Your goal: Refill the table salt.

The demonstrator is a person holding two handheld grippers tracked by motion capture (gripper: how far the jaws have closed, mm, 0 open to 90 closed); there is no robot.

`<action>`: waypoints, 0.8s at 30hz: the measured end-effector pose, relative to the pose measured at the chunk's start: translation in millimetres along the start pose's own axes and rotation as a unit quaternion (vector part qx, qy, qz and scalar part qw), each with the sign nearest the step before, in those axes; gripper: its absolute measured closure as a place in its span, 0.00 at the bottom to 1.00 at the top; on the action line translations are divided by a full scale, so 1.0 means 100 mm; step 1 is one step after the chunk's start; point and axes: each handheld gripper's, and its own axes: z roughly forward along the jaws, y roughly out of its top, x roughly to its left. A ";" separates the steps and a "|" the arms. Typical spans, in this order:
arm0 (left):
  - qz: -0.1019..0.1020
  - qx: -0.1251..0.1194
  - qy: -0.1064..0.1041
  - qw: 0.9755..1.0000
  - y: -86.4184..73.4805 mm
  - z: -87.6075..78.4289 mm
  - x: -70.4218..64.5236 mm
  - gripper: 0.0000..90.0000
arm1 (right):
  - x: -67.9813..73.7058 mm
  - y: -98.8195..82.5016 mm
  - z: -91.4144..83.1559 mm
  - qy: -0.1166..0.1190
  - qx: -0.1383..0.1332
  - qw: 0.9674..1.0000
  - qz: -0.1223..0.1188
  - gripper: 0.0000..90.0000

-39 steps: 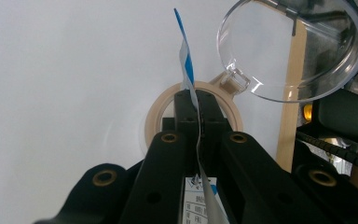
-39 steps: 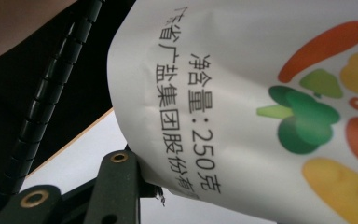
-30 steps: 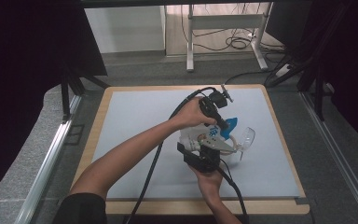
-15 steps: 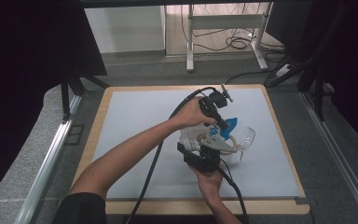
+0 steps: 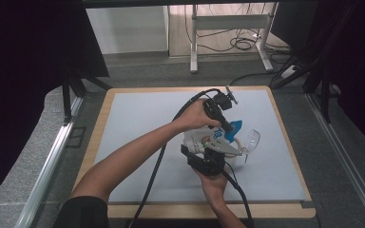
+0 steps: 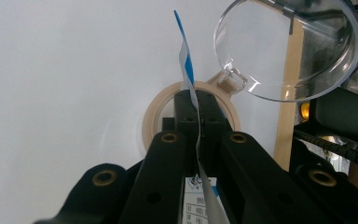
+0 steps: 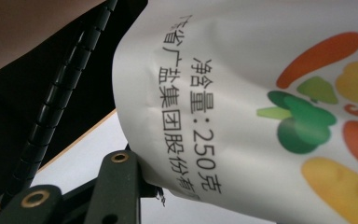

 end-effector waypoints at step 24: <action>0.006 0.002 -0.001 1.000 0.00 0.00 -0.05 1.00 | 0.01 -0.01 -0.03 -0.002 -0.004 1.000 -0.005 0.65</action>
